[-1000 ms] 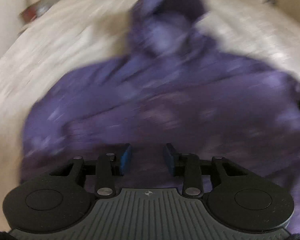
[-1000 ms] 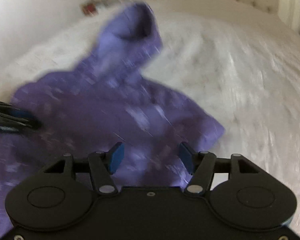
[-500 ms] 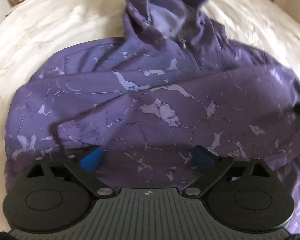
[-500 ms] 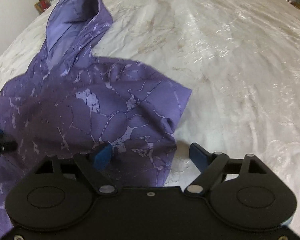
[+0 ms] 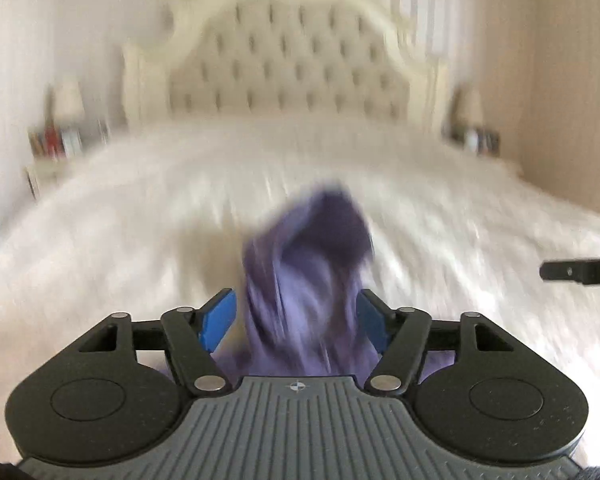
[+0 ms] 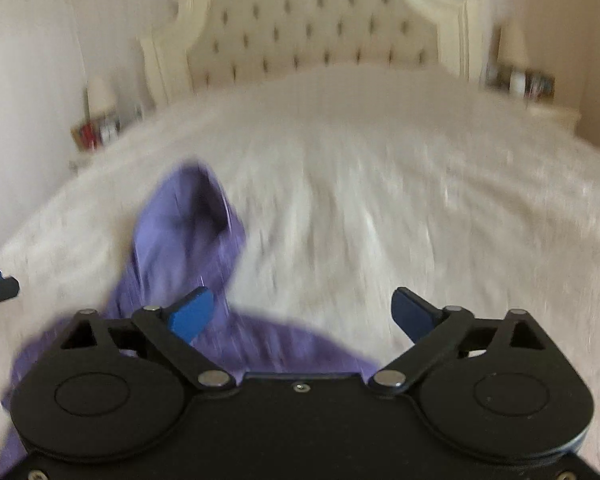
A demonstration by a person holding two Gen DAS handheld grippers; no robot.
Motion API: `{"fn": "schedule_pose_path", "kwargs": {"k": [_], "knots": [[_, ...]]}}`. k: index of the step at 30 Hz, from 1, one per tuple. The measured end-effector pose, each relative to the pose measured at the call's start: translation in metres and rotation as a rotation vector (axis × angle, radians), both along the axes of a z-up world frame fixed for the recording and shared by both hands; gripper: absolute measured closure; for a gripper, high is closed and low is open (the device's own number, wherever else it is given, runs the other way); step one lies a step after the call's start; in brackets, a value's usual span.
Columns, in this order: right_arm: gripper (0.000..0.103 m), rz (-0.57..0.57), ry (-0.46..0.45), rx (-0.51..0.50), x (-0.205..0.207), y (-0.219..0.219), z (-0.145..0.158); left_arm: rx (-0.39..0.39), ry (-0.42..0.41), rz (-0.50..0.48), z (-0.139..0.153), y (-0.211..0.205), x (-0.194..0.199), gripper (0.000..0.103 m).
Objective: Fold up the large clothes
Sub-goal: 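Move both open tools toward the jacket hem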
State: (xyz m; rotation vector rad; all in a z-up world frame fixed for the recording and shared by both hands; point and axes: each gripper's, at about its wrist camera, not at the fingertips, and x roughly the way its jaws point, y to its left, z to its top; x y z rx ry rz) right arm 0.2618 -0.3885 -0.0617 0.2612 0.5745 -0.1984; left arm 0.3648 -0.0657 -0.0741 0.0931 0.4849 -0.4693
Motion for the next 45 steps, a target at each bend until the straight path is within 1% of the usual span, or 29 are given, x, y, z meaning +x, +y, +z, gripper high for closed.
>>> {"fn": "schedule_pose_path", "kwargs": {"k": [1,2,3,4,5,6,8,9,10,12,14,18,21,23,24,25,26,28,30,32,35,37,39,41,42,43,44,45], "knots": [[0.002,-0.013,-0.033,-0.006,0.003,0.003,0.007,-0.016,-0.043,0.019,0.008,-0.001,0.003,0.030],[0.001,-0.037,-0.075,-0.014,0.007,0.007,0.014,-0.032,-0.067,0.038,0.013,-0.002,0.007,0.029],[0.001,-0.067,-0.105,-0.026,0.012,0.011,0.018,-0.046,-0.072,0.051,0.015,-0.005,0.014,0.028],[0.001,-0.110,-0.110,-0.048,0.020,0.016,0.020,-0.046,-0.057,0.055,0.014,-0.009,0.024,0.028],[0.001,-0.144,-0.077,-0.055,0.030,0.018,0.018,-0.035,-0.032,0.057,0.010,-0.014,0.034,0.028],[0.001,-0.149,-0.026,-0.042,0.044,0.019,0.014,-0.012,0.004,0.065,0.003,-0.021,0.047,0.028],[0.003,-0.090,0.051,0.022,0.069,0.017,0.001,0.044,0.088,0.068,-0.016,-0.036,0.072,0.028],[0.007,-0.058,0.075,0.048,0.082,0.016,-0.008,0.068,0.133,0.073,-0.027,-0.043,0.084,0.028],[0.009,-0.038,0.093,0.057,0.094,0.016,-0.016,0.088,0.176,0.081,-0.038,-0.051,0.096,0.030],[0.009,-0.007,0.143,0.044,0.119,0.019,-0.035,0.109,0.214,0.081,-0.051,-0.056,0.113,0.030],[0.009,0.024,0.168,0.034,0.138,0.021,-0.049,0.145,0.216,0.080,-0.062,-0.070,0.130,0.030],[0.009,0.061,0.196,0.048,0.172,0.024,-0.072,0.210,0.207,0.096,-0.080,-0.090,0.164,0.030],[0.009,0.070,0.206,0.053,0.190,0.028,-0.084,0.256,0.192,0.111,-0.094,-0.094,0.184,0.030],[0.009,0.073,0.209,0.053,0.202,0.031,-0.089,0.292,0.173,0.122,-0.100,-0.094,0.197,0.033],[0.009,0.076,0.209,0.056,0.207,0.032,-0.091,0.307,0.168,0.151,-0.102,-0.090,0.204,0.035],[0.009,0.078,0.209,0.057,0.211,0.034,-0.090,0.306,0.183,0.191,-0.105,-0.083,0.212,0.035],[0.009,0.080,0.207,0.055,0.214,0.037,-0.090,0.285,0.215,0.229,-0.108,-0.072,0.219,0.035],[0.009,0.093,0.203,0.049,0.221,0.044,-0.091,0.210,0.296,0.293,-0.114,-0.044,0.229,0.036],[0.009,0.106,0.200,0.039,0.230,0.053,-0.093,0.168,0.351,0.330,-0.122,-0.022,0.230,0.036],[0.009,0.124,0.204,0.024,0.238,0.062,-0.096,0.156,0.357,0.308,-0.124,-0.011,0.224,0.036],[0.012,0.146,0.228,-0.027,0.249,0.072,-0.105,0.187,0.330,0.272,-0.126,-0.008,0.215,0.036],[0.015,0.154,0.245,-0.039,0.252,0.074,-0.110,0.193,0.328,0.263,-0.127,-0.007,0.214,0.036],[0.015,0.150,0.253,-0.060,0.250,0.068,-0.114,0.183,0.332,0.262,-0.128,-0.002,0.216,0.035],[0.016,0.111,0.269,-0.108,0.248,0.057,-0.120,0.149,0.356,0.276,-0.133,0.006,0.223,0.034],[0.022,0.075,0.290,-0.137,0.247,0.049,-0.125,0.128,0.380,0.284,-0.138,0.012,0.227,0.034],[0.024,0.033,0.326,-0.165,0.247,0.041,-0.132,0.112,0.407,0.286,-0.145,0.014,0.237,0.033],[0.023,0.021,0.362,-0.157,0.246,0.030,-0.140,0.096,0.433,0.278,-0.151,0.019,0.239,0.033],[0.023,0.041,0.369,-0.106,0.243,0.019,-0.146,0.094,0.449,0.270,-0.156,0.022,0.239,0.033]]}}
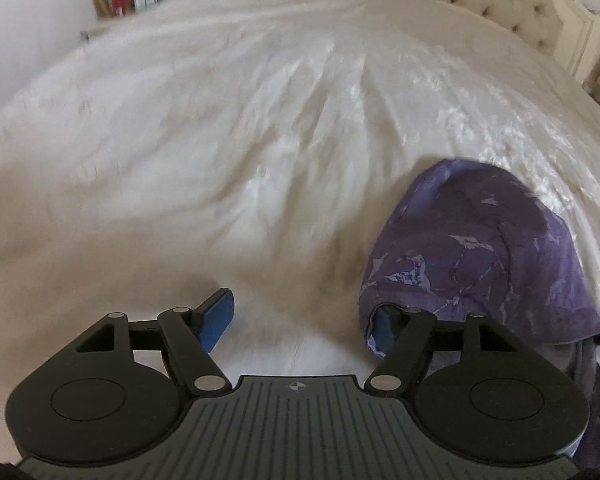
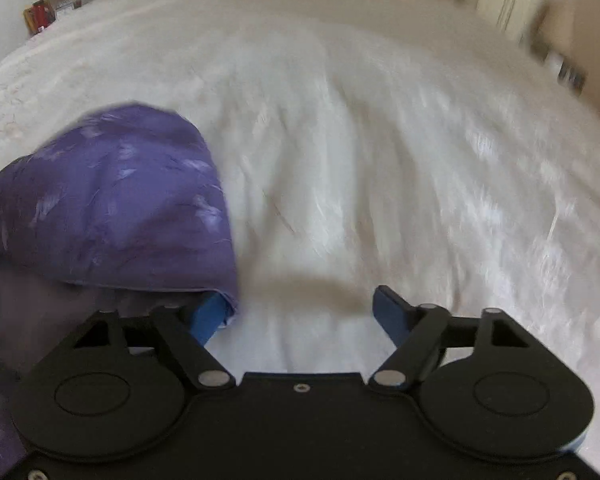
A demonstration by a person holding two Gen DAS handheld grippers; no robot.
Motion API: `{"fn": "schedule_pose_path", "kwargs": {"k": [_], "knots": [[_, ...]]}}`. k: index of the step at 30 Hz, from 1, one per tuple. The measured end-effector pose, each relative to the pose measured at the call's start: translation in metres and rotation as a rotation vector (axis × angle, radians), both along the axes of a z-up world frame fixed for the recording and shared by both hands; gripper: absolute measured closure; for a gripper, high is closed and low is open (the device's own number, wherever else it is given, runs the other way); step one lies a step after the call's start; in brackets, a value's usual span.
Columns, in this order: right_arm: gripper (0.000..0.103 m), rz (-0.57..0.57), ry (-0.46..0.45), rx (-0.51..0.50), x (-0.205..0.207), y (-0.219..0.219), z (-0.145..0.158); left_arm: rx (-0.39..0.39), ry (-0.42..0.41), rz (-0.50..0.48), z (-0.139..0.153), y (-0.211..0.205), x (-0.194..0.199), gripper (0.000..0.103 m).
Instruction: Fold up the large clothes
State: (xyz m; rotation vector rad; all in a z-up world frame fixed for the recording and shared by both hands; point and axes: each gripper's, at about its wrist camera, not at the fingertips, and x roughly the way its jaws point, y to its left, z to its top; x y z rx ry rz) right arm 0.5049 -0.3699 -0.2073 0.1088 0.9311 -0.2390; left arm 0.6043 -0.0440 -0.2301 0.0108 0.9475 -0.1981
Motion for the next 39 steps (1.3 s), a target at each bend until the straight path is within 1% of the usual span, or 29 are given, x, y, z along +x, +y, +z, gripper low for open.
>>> {"fn": "schedule_pose_path", "kwargs": {"k": [1,4,5,8,10,12,13,15,16,18,19,21,24,25,28,30,32,33,34,35,36,37,39], "knots": [[0.023,0.009,-0.009,0.033,-0.004,-0.006,-0.001,0.005,0.001,-0.009,-0.003,0.000,0.000,0.033],[0.023,0.063,-0.027,0.070,-0.015,-0.012,0.007,0.024,-0.013,-0.049,0.000,-0.002,-0.004,0.033],[0.023,0.085,-0.035,0.111,-0.019,-0.015,0.010,0.020,-0.021,-0.068,0.004,-0.001,-0.005,0.033],[0.022,0.118,-0.075,0.183,-0.039,-0.027,0.026,0.019,-0.069,-0.161,0.018,0.007,-0.016,0.033],[0.022,0.129,-0.091,0.200,-0.048,-0.032,0.035,0.045,-0.089,-0.235,0.027,0.011,-0.024,0.033],[0.022,0.141,-0.116,0.198,-0.055,-0.036,0.045,0.100,-0.105,-0.287,0.035,0.015,-0.032,0.034],[0.022,0.143,-0.126,0.196,-0.057,-0.038,0.049,0.121,-0.110,-0.301,0.038,0.016,-0.036,0.034],[0.021,0.139,-0.152,0.201,-0.057,-0.039,0.058,0.133,-0.105,-0.300,0.044,0.018,-0.041,0.034],[0.021,0.134,-0.162,0.204,-0.055,-0.039,0.061,0.132,-0.110,-0.282,0.047,0.018,-0.043,0.034],[0.021,0.135,-0.185,0.203,-0.048,-0.037,0.067,0.099,-0.130,-0.243,0.058,0.015,-0.045,0.035],[0.021,0.136,-0.193,0.199,-0.043,-0.035,0.070,0.075,-0.138,-0.234,0.064,0.009,-0.044,0.035],[0.021,0.127,-0.202,0.195,-0.033,-0.034,0.068,0.056,-0.174,-0.219,0.074,-0.011,-0.044,0.035],[0.021,0.096,-0.205,0.202,-0.024,-0.033,0.064,0.004,-0.211,-0.274,0.081,-0.054,-0.041,0.034],[0.021,0.088,-0.201,0.204,-0.021,-0.032,0.062,0.008,-0.222,-0.297,0.081,-0.071,-0.040,0.034],[0.021,0.086,-0.190,0.197,-0.021,-0.030,0.057,0.051,-0.232,-0.361,0.068,-0.115,-0.031,0.034],[0.021,0.088,-0.183,0.196,-0.023,-0.029,0.054,0.101,-0.229,-0.393,0.052,-0.133,-0.022,0.034],[0.021,0.091,-0.179,0.200,-0.025,-0.029,0.052,0.178,-0.208,-0.368,0.031,-0.135,-0.011,0.034],[0.021,0.095,-0.178,0.201,-0.025,-0.029,0.052,0.215,-0.179,-0.340,0.018,-0.129,-0.003,0.033],[0.021,0.099,-0.177,0.201,-0.025,-0.029,0.051,0.235,-0.126,-0.303,0.005,-0.117,0.006,0.033],[0.021,0.103,-0.176,0.202,-0.025,-0.030,0.052,0.232,-0.081,-0.268,-0.006,-0.103,0.014,0.033],[0.021,0.110,-0.180,0.208,-0.024,-0.030,0.053,0.212,-0.053,-0.241,-0.015,-0.087,0.018,0.033],[0.021,0.117,-0.185,0.212,-0.022,-0.030,0.054,0.185,-0.040,-0.222,-0.021,-0.072,0.020,0.031],[0.021,0.130,-0.201,0.204,-0.014,-0.028,0.056,0.118,-0.039,-0.218,-0.024,-0.052,0.020,0.030]]}}
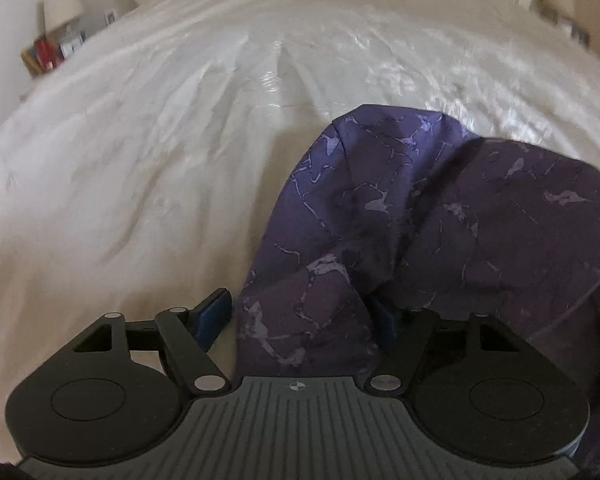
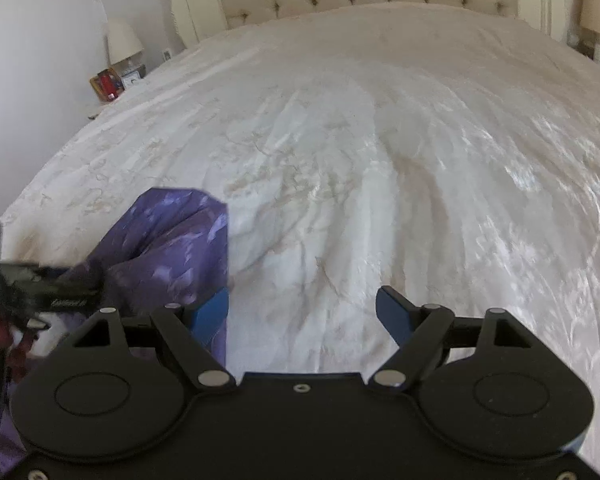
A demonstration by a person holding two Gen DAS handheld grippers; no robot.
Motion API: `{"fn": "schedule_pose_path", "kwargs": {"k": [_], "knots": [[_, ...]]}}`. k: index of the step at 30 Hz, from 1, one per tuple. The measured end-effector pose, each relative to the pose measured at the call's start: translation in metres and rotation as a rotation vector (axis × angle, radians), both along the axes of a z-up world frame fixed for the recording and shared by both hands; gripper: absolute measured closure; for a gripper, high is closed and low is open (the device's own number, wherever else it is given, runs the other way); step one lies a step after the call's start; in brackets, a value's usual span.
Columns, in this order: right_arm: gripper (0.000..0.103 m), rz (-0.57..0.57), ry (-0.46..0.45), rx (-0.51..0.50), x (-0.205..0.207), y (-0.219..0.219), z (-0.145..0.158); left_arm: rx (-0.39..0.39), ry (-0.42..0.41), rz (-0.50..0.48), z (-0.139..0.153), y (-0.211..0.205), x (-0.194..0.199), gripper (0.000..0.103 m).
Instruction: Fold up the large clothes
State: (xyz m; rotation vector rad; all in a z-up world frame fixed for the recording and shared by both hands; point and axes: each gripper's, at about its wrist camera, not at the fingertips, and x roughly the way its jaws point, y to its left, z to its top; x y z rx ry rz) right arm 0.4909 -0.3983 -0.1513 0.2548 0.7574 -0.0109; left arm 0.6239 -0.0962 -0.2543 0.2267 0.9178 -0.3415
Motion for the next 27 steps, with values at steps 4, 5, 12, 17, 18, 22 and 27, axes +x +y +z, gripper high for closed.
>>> {"fn": "schedule_pose_path", "kwargs": {"k": [4,5,12,17,18,22,27], "knots": [[0.021,0.018,-0.026,0.026,0.030,0.010,0.000,-0.016,-0.022,-0.014,0.002,0.000,-0.001,0.031],[0.021,0.027,-0.037,0.042,0.039,0.015,0.001,-0.021,-0.027,-0.018,0.003,-0.002,-0.001,0.031],[0.022,0.098,0.029,-0.019,0.080,0.046,-0.020,-0.050,-0.098,-0.085,0.014,-0.017,-0.011,0.031],[0.025,0.008,0.177,-0.181,0.075,0.021,-0.073,-0.101,-0.022,-0.059,0.000,0.016,-0.003,0.025],[0.025,-0.002,0.186,-0.198,0.073,0.015,-0.076,-0.118,-0.012,-0.043,0.000,0.022,-0.003,0.025],[0.025,0.002,0.175,-0.160,0.066,-0.004,-0.066,-0.272,-0.034,0.015,0.021,0.047,-0.010,0.027],[0.025,0.009,0.032,0.038,0.052,-0.019,-0.031,-0.377,-0.122,0.093,0.049,0.074,-0.024,0.027]]}}
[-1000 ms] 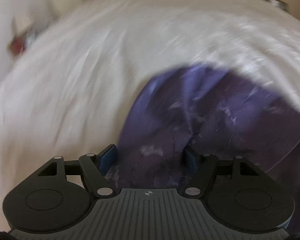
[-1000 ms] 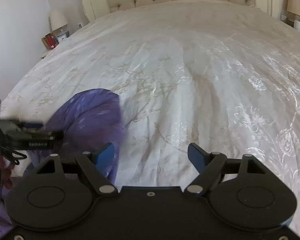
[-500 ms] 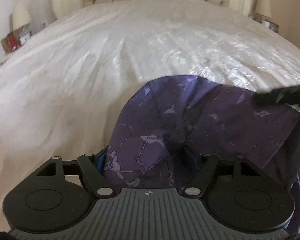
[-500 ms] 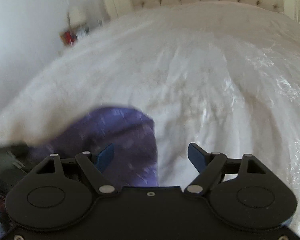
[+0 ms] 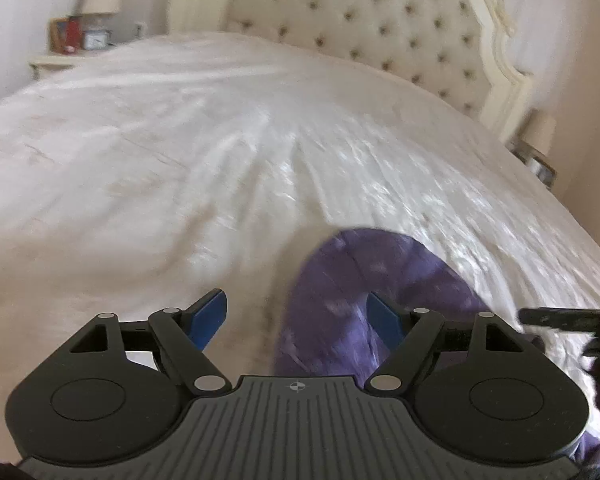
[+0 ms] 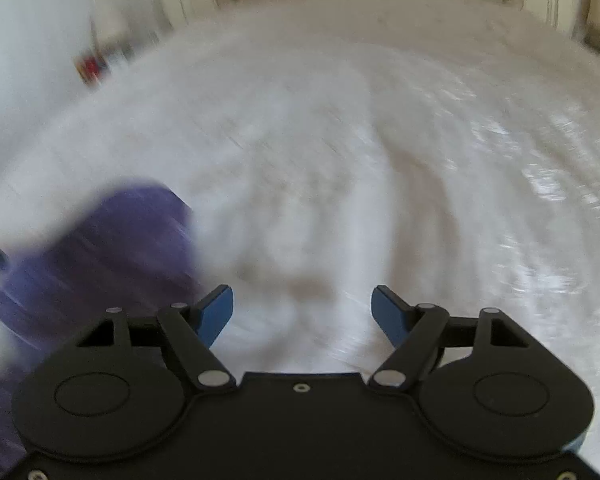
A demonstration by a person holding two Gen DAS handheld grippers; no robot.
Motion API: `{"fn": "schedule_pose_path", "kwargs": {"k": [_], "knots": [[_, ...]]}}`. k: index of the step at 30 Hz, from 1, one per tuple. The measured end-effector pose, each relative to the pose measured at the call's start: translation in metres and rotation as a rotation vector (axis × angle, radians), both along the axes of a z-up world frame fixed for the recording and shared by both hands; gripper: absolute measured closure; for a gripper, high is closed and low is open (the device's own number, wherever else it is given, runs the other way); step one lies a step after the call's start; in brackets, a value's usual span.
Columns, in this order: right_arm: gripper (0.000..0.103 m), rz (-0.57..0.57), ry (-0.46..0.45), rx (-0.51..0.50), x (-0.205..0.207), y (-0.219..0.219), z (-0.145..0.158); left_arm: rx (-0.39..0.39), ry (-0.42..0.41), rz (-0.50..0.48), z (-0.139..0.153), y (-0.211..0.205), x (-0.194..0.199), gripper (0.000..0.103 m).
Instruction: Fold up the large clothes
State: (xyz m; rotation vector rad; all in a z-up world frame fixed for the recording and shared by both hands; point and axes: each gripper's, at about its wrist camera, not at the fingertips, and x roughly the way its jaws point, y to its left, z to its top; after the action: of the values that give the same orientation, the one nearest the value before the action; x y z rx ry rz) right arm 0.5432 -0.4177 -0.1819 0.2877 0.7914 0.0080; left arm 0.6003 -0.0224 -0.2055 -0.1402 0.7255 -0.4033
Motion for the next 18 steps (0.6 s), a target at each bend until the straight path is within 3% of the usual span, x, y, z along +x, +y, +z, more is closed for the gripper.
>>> {"fn": "schedule_pose_path", "kwargs": {"k": [5,8,11,14,18], "knots": [[0.024,0.068,-0.051,0.045,0.003,0.030,0.018,0.085,0.025,0.033,-0.002,0.005,0.005,0.027],[0.024,0.153,-0.065,-0.026,0.007,0.059,0.022,0.099,0.045,0.029,-0.004,0.007,0.003,0.027],[0.026,0.211,-0.006,-0.123,0.018,0.079,0.007,0.118,0.041,-0.011,-0.005,-0.003,0.000,0.027],[0.027,0.149,0.140,-0.290,0.025,0.071,-0.030,0.144,0.036,-0.048,-0.007,-0.015,-0.003,0.027],[0.021,0.058,0.138,-0.266,0.014,0.041,-0.045,0.157,0.035,-0.065,-0.009,-0.023,-0.003,0.027]]}}
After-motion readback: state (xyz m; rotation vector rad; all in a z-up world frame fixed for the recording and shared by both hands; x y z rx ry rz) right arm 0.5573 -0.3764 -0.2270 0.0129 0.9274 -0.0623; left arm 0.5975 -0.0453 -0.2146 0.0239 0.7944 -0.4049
